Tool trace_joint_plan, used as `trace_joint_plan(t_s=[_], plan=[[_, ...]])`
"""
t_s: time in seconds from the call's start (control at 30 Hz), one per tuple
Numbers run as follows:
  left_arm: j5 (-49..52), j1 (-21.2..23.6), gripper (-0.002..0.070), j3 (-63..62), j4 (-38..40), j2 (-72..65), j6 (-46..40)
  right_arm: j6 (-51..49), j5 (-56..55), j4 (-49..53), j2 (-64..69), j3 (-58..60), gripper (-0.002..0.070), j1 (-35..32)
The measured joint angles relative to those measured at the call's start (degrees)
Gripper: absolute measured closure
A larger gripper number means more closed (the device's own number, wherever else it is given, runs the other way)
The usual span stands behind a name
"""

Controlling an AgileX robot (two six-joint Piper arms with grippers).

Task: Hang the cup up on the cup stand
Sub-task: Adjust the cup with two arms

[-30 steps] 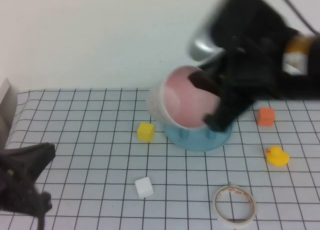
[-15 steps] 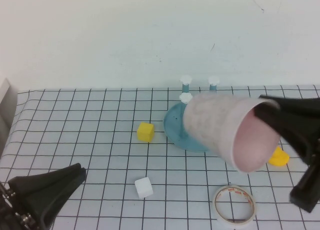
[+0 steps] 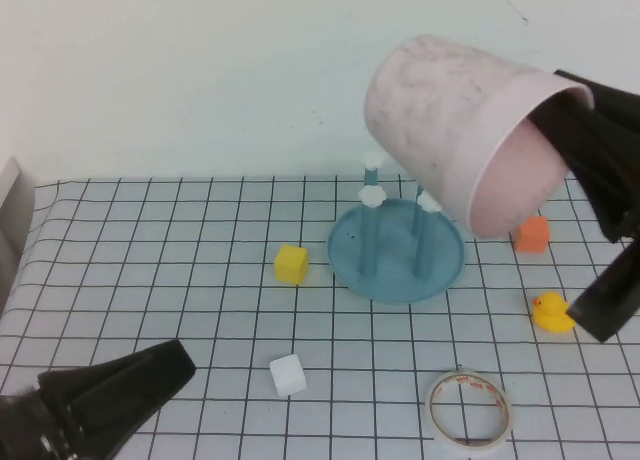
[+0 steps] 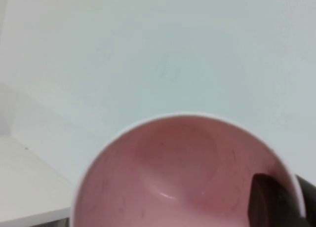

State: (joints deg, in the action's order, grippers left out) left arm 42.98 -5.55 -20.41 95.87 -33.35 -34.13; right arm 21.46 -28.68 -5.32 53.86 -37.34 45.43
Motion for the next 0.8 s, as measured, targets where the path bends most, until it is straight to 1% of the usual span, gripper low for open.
trace_joint_plan(t_s=[0.03,0.1,0.2,0.27,0.33,0.37,0.43,0.53,0.67,0.8], plan=[[-0.05,0.0,0.067,0.0,0.0,0.0,6.62,-0.4,-0.1,0.47,0.48,0.0,0.066,0.0],[-0.05,0.0,0.067,0.0,0.12,0.0,13.39,-1.87,-0.34,2.92,2.09,0.0,0.066,0.0],[-0.05,0.0,0.0669,-0.32,0.25,0.0,17.14,-4.96,-1.06,11.72,5.51,0.0,0.066,0.0],[-1.05,0.0,0.0669,-0.32,0.25,0.0,15.92,-7.99,-3.08,19.8,8.04,0.0,0.066,0.0],[-3.89,0.0,0.0669,-0.32,0.35,0.0,11.75,-10.59,-5.17,26.67,10.89,0.0,0.066,0.0],[-6.41,0.0,0.0669,-0.32,0.35,-0.11,8.4,-11.66,-6.44,28.98,12.56,0.0,0.066,0.0],[-9.81,0.0,0.0669,-0.32,0.61,-0.45,4.58,-12.64,-8.07,32.48,15.58,0.0,0.066,0.03],[-13.21,0.0,0.0669,-0.32,0.81,-1.61,1.79,-12.98,-9.35,33.11,20.64,0.0,0.066,0.03],[-15.21,0.0,0.0669,-0.32,1.28,-2.43,0.79,-13.04,-12.66,31.44,25.15,0.0,0.066,0.03],[-16.86,0.0,0.0669,-0.32,1.52,-4.52,0.24,-13.04,-18.31,30.56,28.26,0.0,0.066,0.03]])
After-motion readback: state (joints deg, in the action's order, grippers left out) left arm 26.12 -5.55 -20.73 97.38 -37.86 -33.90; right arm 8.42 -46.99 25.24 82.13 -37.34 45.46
